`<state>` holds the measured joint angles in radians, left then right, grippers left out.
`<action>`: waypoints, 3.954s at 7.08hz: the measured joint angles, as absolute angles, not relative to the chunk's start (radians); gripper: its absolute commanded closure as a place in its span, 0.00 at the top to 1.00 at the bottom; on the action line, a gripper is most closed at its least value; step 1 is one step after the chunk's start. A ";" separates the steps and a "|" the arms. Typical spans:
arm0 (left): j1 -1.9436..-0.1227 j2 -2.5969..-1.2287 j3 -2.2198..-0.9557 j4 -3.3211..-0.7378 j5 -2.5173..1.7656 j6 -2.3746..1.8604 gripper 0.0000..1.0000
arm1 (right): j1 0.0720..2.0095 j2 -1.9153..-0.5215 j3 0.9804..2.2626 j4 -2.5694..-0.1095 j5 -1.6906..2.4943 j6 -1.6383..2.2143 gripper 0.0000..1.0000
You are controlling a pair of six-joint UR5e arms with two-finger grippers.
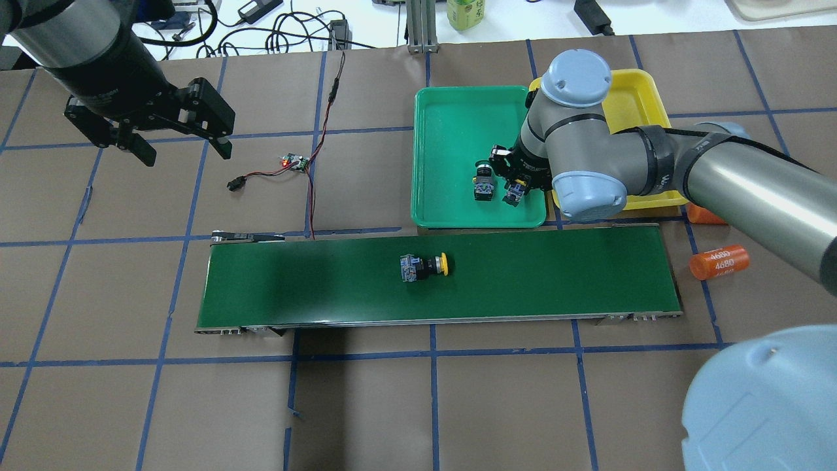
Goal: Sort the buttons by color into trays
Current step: 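Lower the right gripper onto the last yellow-capped button on the belt, then carry the yellow-capped button into the yellow tray and release it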
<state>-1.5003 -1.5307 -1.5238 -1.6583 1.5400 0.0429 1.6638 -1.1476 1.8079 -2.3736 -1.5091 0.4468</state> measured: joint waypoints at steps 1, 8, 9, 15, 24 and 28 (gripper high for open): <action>-1.500 -1.531 -1.522 -1.658 1.542 0.043 1.00 | 1.663 -1.152 1.809 -2.376 -1.512 0.435 1.00; -1.505 -1.506 -1.536 -1.708 1.528 0.052 1.00 | 1.704 -1.415 1.840 -1.951 -1.579 0.823 1.00; -1.505 -1.508 -1.538 -1.712 1.527 0.052 1.00 | 1.732 -1.413 1.840 -1.948 -1.557 0.950 1.00; -1.503 -1.506 -1.552 -1.702 1.520 0.046 1.00 | 1.814 -1.324 1.842 -1.960 -1.525 1.199 1.00; -1.497 -1.505 -1.550 -1.695 1.521 0.044 1.00 | 1.856 -1.291 1.832 -1.961 -1.559 1.252 0.00; -1.493 -1.505 -1.548 -1.695 1.520 0.044 1.00 | 1.779 -1.291 1.699 -1.956 -1.637 0.930 0.00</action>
